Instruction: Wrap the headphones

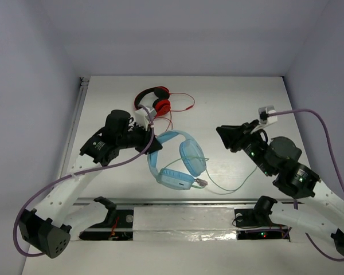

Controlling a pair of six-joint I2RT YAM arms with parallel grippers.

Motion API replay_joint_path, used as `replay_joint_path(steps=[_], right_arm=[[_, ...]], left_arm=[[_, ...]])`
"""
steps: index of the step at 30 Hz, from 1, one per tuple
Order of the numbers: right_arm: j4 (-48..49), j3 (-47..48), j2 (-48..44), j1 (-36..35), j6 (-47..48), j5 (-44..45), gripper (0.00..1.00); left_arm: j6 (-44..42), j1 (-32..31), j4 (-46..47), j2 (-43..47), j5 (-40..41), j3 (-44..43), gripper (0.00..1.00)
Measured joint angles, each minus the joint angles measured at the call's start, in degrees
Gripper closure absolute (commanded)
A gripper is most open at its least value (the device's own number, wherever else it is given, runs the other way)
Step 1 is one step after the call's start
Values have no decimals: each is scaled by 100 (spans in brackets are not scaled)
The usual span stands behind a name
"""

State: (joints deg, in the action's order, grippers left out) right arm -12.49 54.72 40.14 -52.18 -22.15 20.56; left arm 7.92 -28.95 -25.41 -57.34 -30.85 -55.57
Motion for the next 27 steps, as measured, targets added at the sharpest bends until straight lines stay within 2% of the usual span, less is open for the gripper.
replay_joint_path(steps=[2, 7, 8, 11, 14, 22, 25, 27], right_arm=[[-44, -483, -391, 0, -190, -190, 100], [-439, -798, -726, 2, -603, -485, 100], [-492, -798, -697, 2, -667, -531, 85], [-640, -857, -520, 2, -903, -723, 54], [-671, -1078, -345, 2, -999, -918, 31], [-417, -1672, 87, 2, -975, -1368, 28], [-245, -1683, 188, 2, -909, -1545, 32], [-232, -1683, 170, 2, -911, -1530, 40]], left_arm=[[0, 85, 17, -37, -55, -50, 100], [-13, 227, 33, -223, -105, -184, 100], [-20, 256, 33, -251, -105, -203, 100], [-24, 328, 28, -273, -101, -254, 100], [-22, 396, 37, -273, -105, -308, 100], [-15, 431, 50, -271, -166, -404, 100], [-15, 431, 48, -271, -166, -404, 100], [-15, 435, 50, -271, -166, -404, 100]])
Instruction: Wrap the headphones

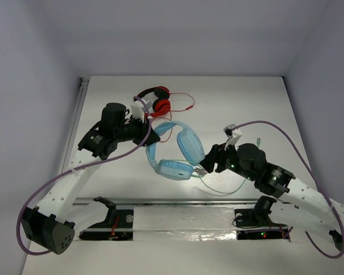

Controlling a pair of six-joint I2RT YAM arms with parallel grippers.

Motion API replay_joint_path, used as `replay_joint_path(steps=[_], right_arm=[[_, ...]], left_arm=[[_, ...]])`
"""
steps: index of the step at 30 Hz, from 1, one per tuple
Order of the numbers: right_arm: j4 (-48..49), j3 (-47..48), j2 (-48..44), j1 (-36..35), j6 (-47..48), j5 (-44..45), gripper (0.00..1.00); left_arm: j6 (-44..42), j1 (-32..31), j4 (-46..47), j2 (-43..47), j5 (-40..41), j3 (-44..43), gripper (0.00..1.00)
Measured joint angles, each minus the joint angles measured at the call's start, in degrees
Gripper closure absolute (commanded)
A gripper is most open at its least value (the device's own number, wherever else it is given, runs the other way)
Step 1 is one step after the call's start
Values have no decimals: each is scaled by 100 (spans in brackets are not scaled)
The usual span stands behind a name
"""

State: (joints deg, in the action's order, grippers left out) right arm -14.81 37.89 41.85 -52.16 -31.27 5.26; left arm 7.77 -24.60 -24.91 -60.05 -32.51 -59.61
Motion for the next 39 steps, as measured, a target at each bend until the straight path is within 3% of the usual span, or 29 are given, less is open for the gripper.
replay_joint_path(steps=[1, 2, 4, 5, 9, 10, 11, 13, 14, 17, 20, 28, 34, 39], right_arm=[[-13, 0, -42, 0, -46, 79, 45], [-50, 0, -105, -2, -55, 166, 69], [-181, 4, -306, 0, -179, 404, 93], [-306, 33, -402, 0, -251, 549, 100], [-824, 267, -584, 2, -570, 920, 100], [-890, 295, -634, 2, -610, 929, 98], [-927, 295, -678, 2, -638, 918, 81], [-1023, 286, -809, 2, -651, 787, 65], [-1051, 286, -866, 2, -647, 708, 51], [-1064, 289, -935, 2, -538, 391, 34], [-1021, 289, -745, 2, -372, 96, 26], [-426, 280, 92, 2, 87, -81, 25], [1069, -304, 48, 2, 225, -7, 28], [1963, -920, 11, 2, 339, 271, 37]], left_arm=[[0, 9, 0, 0, -2, 0, 100], [0, 20, 0, 0, -2, 0, 100], [2, 33, -2, 0, 0, -4, 100], [4, 39, -2, 0, 0, -11, 100], [20, 142, -33, -31, 2, -247, 100], [24, 164, -31, -48, -2, -350, 100], [31, 186, -17, -66, -4, -459, 100], [61, 227, 17, -107, -9, -636, 100], [72, 262, 55, -133, -13, -699, 100], [118, 326, 153, -227, -37, -752, 100], [157, 348, 151, -361, -44, -752, 100], [234, 345, 151, -461, -59, -752, 100], [299, 345, 151, -461, -162, -752, 100], [363, 345, 151, -459, -323, -752, 100]])
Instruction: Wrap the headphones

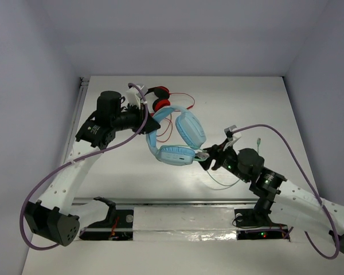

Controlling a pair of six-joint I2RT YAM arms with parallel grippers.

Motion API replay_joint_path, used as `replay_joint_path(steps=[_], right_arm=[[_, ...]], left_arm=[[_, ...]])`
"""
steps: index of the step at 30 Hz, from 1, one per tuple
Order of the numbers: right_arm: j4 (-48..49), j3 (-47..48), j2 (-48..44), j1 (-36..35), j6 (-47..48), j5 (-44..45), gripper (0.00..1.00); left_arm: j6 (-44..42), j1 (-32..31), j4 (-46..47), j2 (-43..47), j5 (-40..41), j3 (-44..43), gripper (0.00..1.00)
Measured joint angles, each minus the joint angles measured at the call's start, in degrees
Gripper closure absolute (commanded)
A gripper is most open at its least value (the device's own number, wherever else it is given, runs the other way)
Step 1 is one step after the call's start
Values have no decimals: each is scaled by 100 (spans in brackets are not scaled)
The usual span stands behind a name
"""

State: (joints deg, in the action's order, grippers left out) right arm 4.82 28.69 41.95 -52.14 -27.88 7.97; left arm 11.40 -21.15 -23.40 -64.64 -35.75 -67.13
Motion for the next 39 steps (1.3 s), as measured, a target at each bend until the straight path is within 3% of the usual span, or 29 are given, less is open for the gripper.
replay_joint_path(steps=[1, 2, 4, 5, 9, 14, 24, 32, 39], right_arm=[[107, -57, -15, 0, 20, 20, 41], [234, -116, -48, 0, 48, 35, 54], [420, -181, -177, 0, 116, 39, 71], [474, -190, -260, 0, 125, 31, 86], [439, -164, -785, 0, 151, 44, 100], [-144, 385, -1003, 0, 229, 369, 100], [-1408, 1709, -420, 0, 527, 1130, 100], [-1670, 2828, 1010, 0, 1051, 1561, 100], [-1661, 3053, 2070, 0, 1561, 1648, 100]], left_arm=[[11, 0, 2, 2, -26, 2, 100], [28, 0, 2, 11, -46, 7, 100], [61, 0, 13, 57, -70, 59, 100], [81, 0, 31, 98, -72, 111, 100], [101, 0, 55, 219, -120, 317, 100], [157, 0, 223, 251, -245, 737, 100], [35, -149, 170, 256, 310, 1150, 100], [0, -619, 232, 254, 310, 1429, 100], [20, -750, 546, 260, -50, 1497, 100]])
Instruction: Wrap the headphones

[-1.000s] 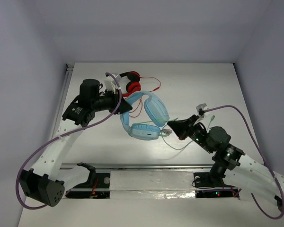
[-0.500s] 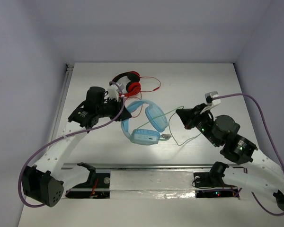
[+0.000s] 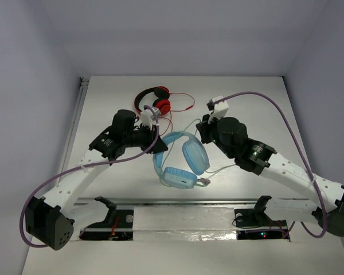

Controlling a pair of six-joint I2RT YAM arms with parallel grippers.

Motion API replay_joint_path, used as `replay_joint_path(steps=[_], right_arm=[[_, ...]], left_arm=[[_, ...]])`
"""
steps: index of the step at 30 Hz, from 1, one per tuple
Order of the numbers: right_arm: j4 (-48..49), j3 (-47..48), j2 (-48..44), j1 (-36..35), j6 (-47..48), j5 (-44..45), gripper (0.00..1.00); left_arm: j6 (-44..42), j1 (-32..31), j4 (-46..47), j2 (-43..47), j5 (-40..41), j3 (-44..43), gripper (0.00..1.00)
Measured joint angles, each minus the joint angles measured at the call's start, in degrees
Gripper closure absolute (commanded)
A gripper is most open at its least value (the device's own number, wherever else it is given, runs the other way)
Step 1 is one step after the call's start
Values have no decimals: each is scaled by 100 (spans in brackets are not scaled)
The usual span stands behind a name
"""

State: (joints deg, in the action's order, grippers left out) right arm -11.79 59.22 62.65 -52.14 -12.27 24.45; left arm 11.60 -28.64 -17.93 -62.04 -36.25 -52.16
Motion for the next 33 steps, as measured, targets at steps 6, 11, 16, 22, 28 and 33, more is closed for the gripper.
replay_joint_path(steps=[6, 11, 16, 22, 28, 33], right_arm=[[105, -136, -146, 42, -20, 125, 100], [354, -553, -417, 173, -249, 214, 100], [640, -1211, -511, 245, -564, 98, 100], [1224, -1897, -763, 273, -859, -393, 100], [1440, -2085, -1174, 278, -1021, -601, 100], [1624, -2103, -1314, 297, -1075, -796, 100]], left_arm=[[33, 0, 101, 129, -85, 4, 100], [72, 0, 92, 299, -87, -20, 100], [131, 0, 37, 420, -79, -227, 100], [133, 0, -127, 472, 111, -579, 100], [72, 0, -472, 470, 643, -857, 100], [63, 0, -544, 474, 813, -885, 100]])
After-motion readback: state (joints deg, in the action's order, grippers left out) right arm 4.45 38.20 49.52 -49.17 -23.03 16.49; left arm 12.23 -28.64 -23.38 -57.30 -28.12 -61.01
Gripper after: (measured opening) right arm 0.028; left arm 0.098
